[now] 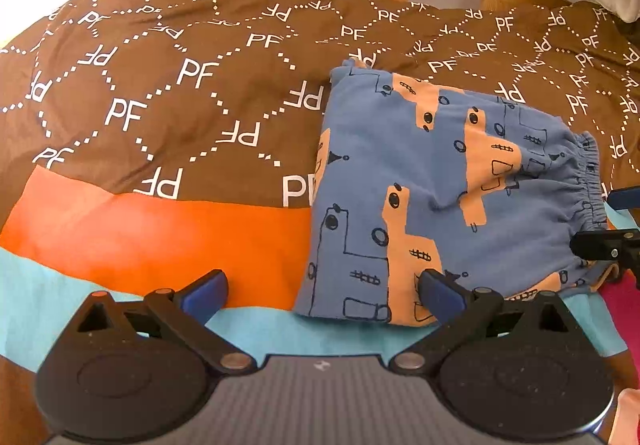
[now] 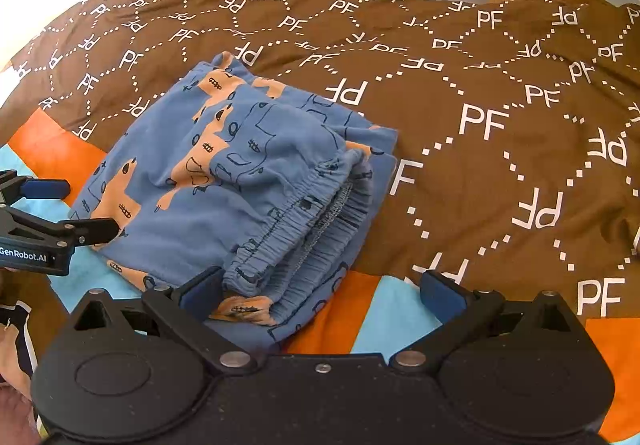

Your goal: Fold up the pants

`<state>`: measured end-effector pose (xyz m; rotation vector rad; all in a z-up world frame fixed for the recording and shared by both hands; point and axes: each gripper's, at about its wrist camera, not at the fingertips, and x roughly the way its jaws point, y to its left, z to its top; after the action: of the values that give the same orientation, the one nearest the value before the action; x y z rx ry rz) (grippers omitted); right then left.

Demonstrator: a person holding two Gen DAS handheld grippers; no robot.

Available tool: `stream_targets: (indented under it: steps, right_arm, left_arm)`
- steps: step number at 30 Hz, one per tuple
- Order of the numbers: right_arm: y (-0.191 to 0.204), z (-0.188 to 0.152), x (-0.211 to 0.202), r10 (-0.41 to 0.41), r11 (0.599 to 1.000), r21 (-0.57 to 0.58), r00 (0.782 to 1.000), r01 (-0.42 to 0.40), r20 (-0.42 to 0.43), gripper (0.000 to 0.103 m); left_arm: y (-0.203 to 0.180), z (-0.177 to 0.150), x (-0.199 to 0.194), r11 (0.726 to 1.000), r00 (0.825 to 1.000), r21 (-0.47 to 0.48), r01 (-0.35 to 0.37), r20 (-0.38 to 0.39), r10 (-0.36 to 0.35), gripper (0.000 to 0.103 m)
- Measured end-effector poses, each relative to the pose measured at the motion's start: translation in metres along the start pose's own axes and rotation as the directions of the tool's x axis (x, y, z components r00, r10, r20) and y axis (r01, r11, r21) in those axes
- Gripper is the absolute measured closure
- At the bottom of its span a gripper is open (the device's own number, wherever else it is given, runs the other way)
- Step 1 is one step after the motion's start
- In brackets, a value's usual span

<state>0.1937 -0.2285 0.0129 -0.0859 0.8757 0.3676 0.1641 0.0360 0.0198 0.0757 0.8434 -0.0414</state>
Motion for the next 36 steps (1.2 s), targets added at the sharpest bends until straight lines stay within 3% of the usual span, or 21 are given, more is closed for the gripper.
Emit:
stream_targets:
  steps: [13,18,21,25,32,36]
  right_arm:
    - [0.000,-0.001,0.001,0.013,1.000,-0.002,1.000,-0.013,0.001,0.001]
    - [-0.004,0.001,-0.001,0.038,0.999,0.017,0.999,-0.038,-0.010,0.001]
    - [-0.010,0.003,-0.008,0.142,0.988,0.059,0.990,-0.142,-0.004,0.001]
    - [-0.016,0.005,-0.016,0.252,0.958,0.126,0.967,-0.256,0.046,0.001]
    - [-0.023,0.001,-0.017,0.249,0.947,0.175,0.960,-0.269,0.130,0.001]
    - [-0.033,0.001,-0.007,0.247,0.944,0.176,0.950,-0.280,0.189,0.001]
  left_arm:
    - [0.006,-0.013,-0.001,0.999,0.997,-0.013,0.030,0.074,-0.029,0.000]
    - [0.006,-0.006,-0.002,0.999,0.999,-0.004,0.031,0.036,-0.031,0.000]
    - [0.007,0.003,-0.004,0.999,0.999,-0.013,0.043,-0.030,-0.044,0.000]
    - [0.013,0.015,-0.012,0.994,0.990,-0.048,0.101,-0.092,-0.106,0.000]
    - [0.021,0.038,-0.016,0.976,0.978,-0.053,0.210,0.016,-0.209,0.000]
    - [0.029,0.046,0.008,0.954,0.956,-0.058,0.294,0.023,-0.293,0.000]
